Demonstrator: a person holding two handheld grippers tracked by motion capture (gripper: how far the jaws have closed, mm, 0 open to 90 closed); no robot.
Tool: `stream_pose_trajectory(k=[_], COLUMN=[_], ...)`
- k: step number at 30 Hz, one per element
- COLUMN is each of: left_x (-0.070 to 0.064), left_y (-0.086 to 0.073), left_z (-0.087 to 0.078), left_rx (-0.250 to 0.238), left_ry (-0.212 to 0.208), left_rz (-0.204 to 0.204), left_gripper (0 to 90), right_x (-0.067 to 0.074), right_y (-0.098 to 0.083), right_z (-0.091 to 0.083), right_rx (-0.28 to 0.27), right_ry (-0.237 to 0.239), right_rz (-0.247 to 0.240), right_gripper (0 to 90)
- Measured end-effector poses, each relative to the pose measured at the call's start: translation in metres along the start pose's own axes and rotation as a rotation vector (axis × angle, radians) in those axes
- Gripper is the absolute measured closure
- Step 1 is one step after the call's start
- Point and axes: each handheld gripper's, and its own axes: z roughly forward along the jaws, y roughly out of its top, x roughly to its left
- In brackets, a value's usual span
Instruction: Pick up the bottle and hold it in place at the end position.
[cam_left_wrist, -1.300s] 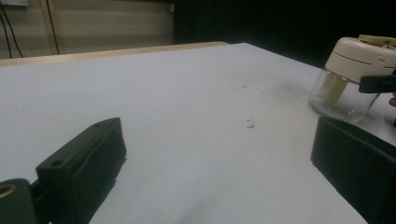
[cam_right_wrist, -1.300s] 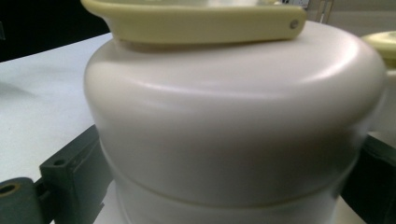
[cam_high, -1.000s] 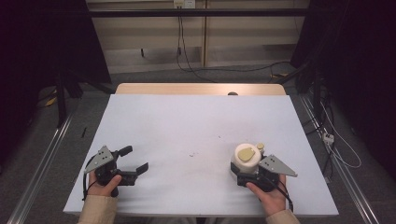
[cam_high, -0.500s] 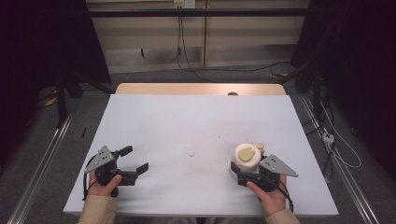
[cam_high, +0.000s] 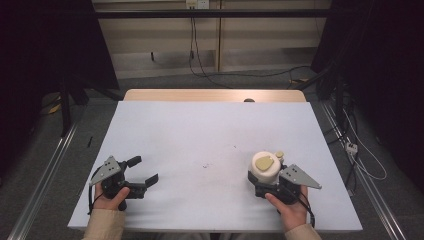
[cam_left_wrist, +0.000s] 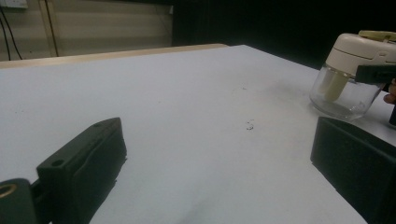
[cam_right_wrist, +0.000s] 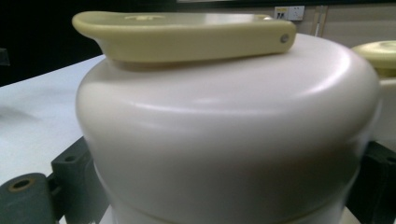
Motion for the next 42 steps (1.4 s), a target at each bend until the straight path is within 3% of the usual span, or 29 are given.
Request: stream_pose_trajectory(k=[17,25,42], left_x=[-0.001,-0.001,-0.001], left_y=[0.001,0.001,0.001], left_z=[-0.001,-0.002,-0.001], left_rx=[-0.008,-0.017,-0.021], left_ry=[0.0,0.003,-0.004], left_rz=[0.003,-0.002,-0.001], left_gripper=[2.7,2.7,2.7], right_x=[-0.001,0.004,0.013], right_y=[0.012,0.017,0.031], right_z=[0.008,0.022,0.053], right_rx=[0.017,0.039,0.024], right_ry=[0.013,0.031,0.061], right_rz=[-0.036,-0.038,-0.038], right_gripper=[6.8,6.8,6.8])
